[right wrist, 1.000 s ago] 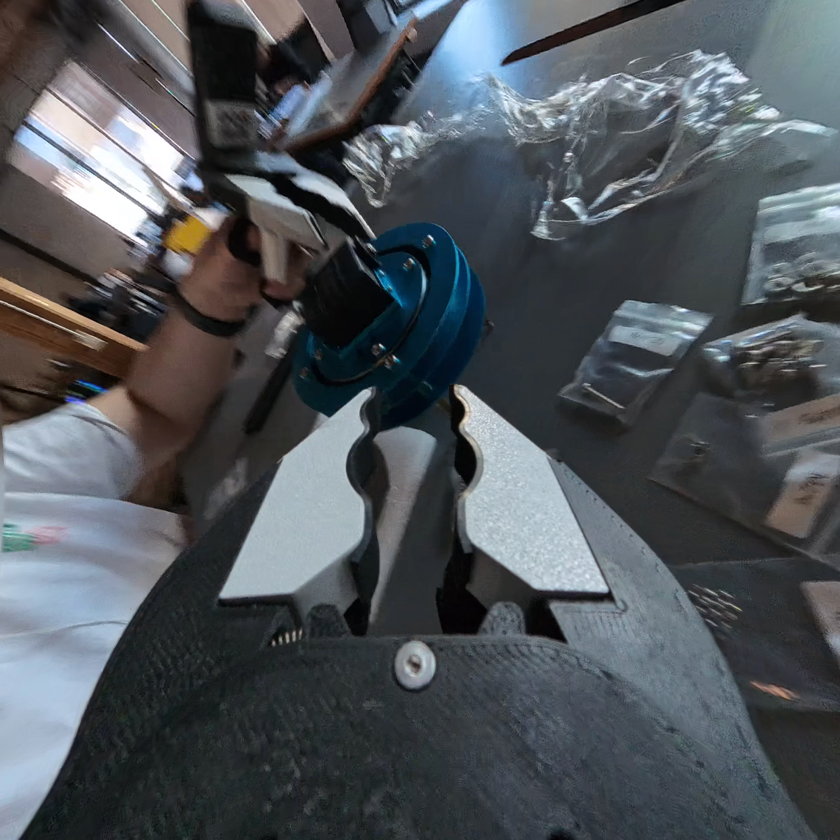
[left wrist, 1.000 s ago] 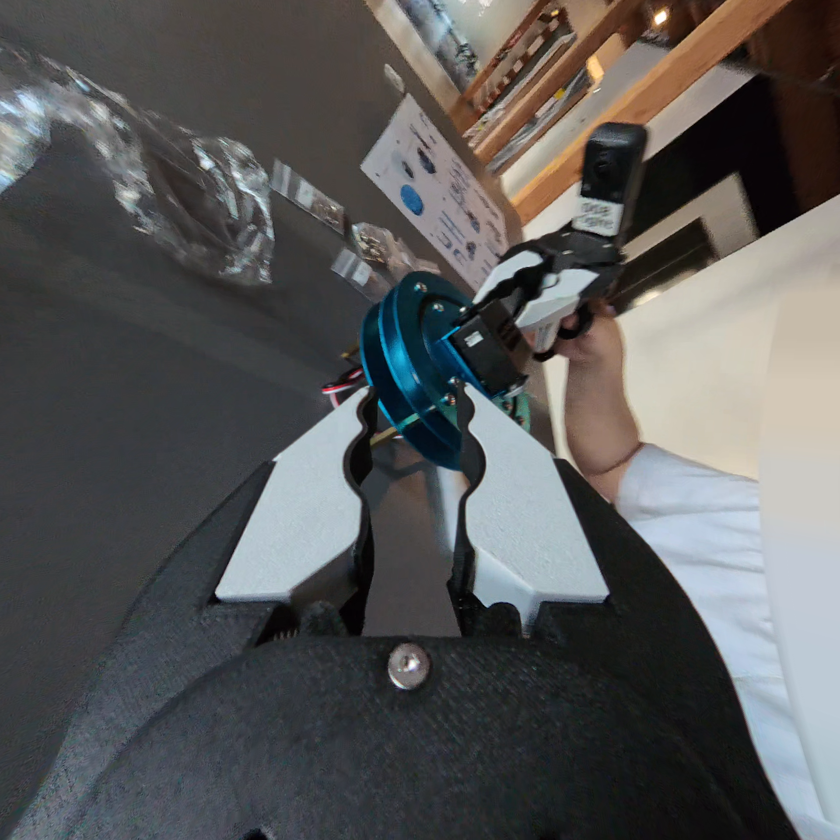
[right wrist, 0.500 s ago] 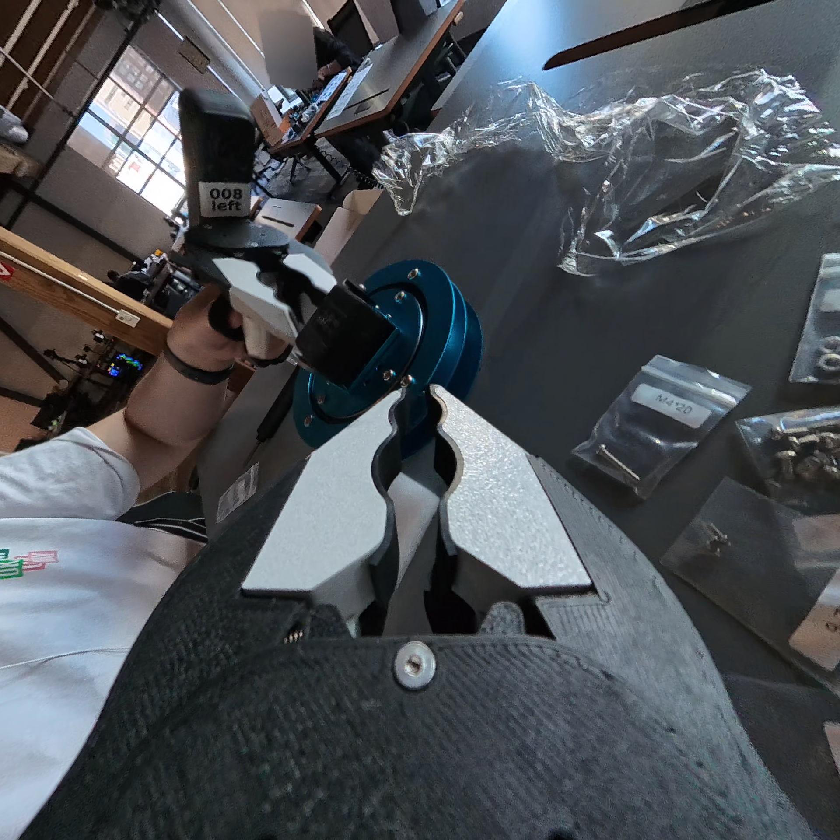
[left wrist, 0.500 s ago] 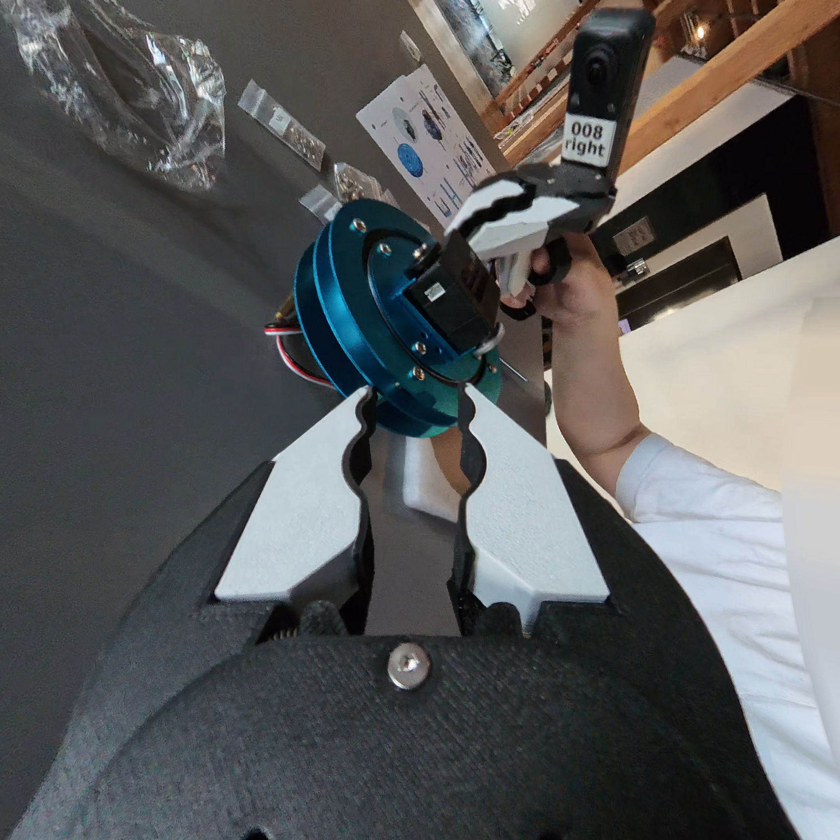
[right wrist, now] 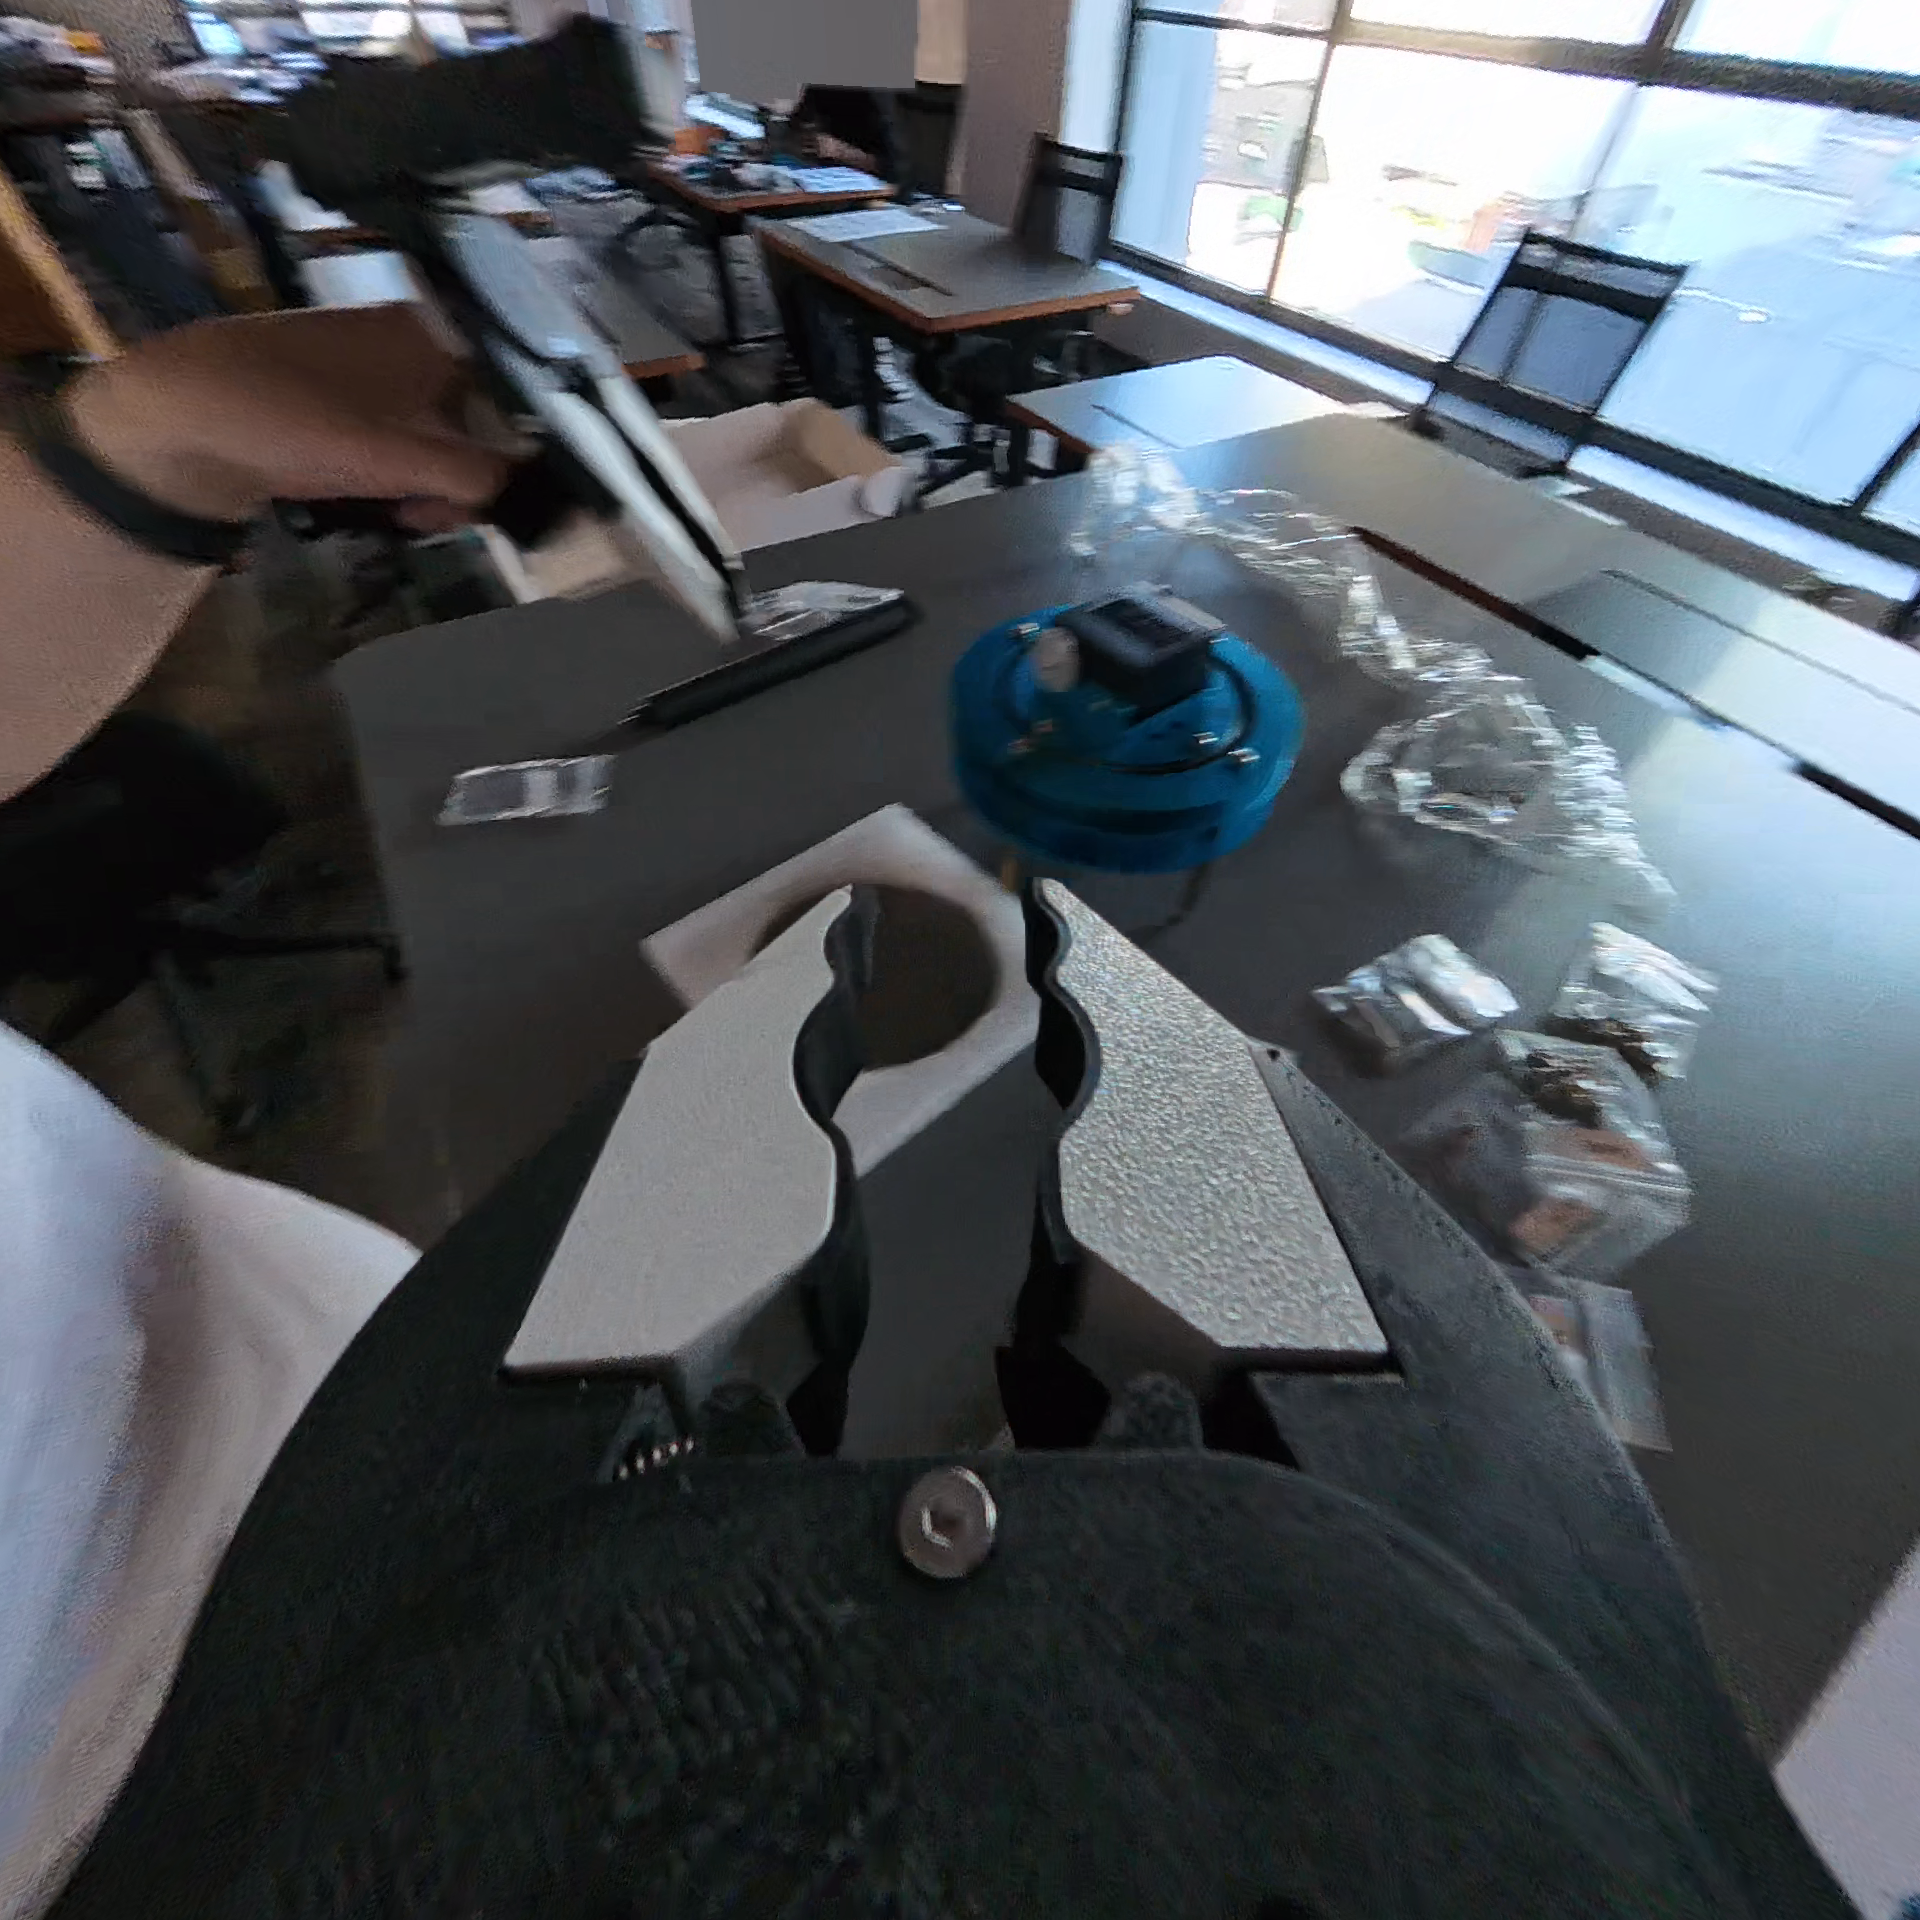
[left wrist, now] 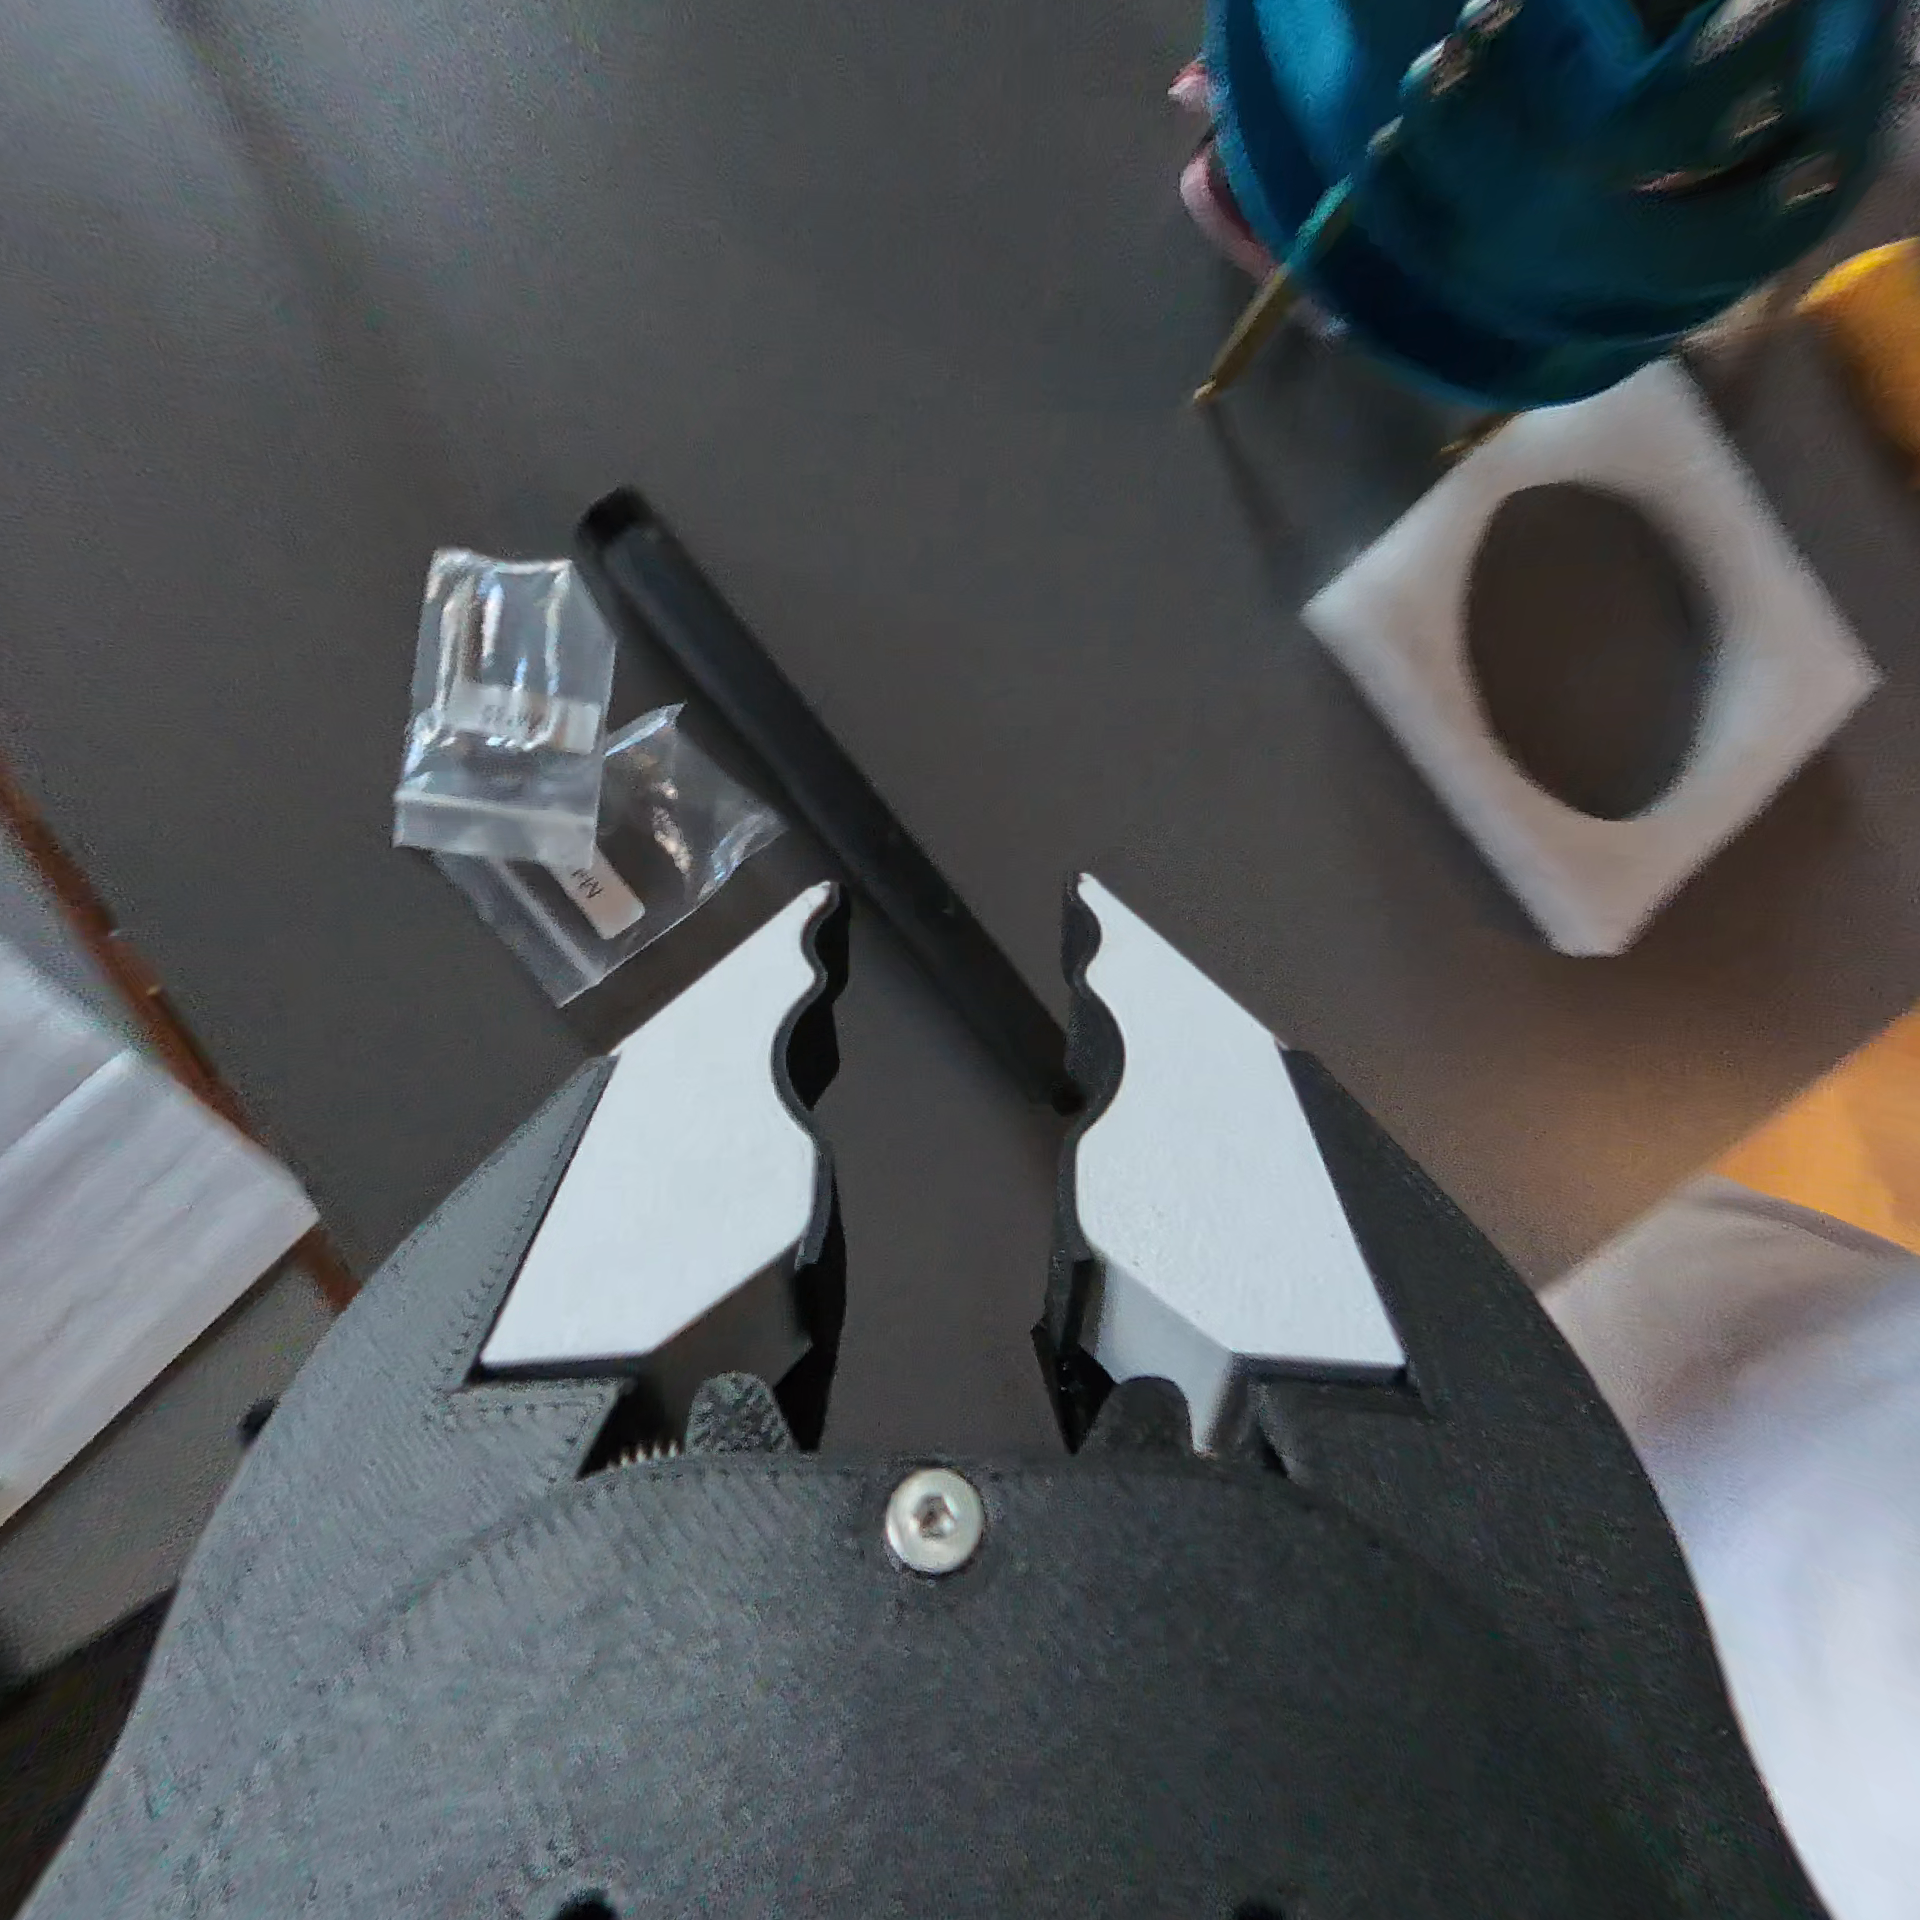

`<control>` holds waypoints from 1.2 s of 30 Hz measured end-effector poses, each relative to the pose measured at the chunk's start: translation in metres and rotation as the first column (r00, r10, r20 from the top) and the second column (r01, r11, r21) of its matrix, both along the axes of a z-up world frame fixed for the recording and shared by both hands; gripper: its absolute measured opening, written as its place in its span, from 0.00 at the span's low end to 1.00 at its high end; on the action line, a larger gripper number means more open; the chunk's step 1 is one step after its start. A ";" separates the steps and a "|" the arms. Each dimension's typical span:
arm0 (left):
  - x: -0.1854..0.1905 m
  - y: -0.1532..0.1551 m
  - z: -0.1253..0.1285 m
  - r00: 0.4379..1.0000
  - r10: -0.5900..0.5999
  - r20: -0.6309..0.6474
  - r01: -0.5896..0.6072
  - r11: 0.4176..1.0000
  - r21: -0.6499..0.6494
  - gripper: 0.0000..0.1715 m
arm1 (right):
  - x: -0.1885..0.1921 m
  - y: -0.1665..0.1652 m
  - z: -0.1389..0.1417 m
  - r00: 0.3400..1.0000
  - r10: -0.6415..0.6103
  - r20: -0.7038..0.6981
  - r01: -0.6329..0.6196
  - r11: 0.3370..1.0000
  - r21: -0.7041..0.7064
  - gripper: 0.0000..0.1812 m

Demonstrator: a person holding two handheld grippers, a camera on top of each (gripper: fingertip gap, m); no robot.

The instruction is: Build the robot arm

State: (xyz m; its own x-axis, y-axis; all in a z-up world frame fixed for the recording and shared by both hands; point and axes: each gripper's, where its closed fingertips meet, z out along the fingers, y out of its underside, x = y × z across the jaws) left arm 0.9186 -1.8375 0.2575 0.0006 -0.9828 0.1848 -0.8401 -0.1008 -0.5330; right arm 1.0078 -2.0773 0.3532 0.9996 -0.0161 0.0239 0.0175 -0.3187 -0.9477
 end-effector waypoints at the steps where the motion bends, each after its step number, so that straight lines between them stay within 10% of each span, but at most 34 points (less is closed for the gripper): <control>1: 0.000 0.003 -0.006 0.999 0.032 -0.029 -0.031 0.998 0.046 0.23 | -0.011 -0.006 -0.003 0.999 0.031 -0.008 -0.031 1.000 -0.001 0.16; 12: -0.016 -0.004 -0.034 0.953 0.119 -0.279 -0.055 0.973 0.224 0.12 | -0.051 -0.067 -0.027 0.989 0.149 0.000 -0.149 0.989 -0.027 0.17; 21: -0.023 -0.003 -0.027 0.892 -0.154 -0.426 0.351 0.829 0.436 0.09 | -0.060 -0.076 -0.057 0.978 0.168 -0.121 -0.168 0.986 0.011 0.17; 29: -0.034 -0.031 0.001 0.702 -0.457 -0.546 0.674 0.674 0.303 0.09 | -0.092 0.014 -0.044 0.934 0.301 0.193 -0.314 0.948 0.044 0.26; 36: -0.042 -0.022 0.003 0.503 -0.636 -0.585 0.862 0.416 0.289 0.09 | -0.099 0.145 -0.071 0.653 0.364 0.664 -0.307 0.929 -0.207 0.34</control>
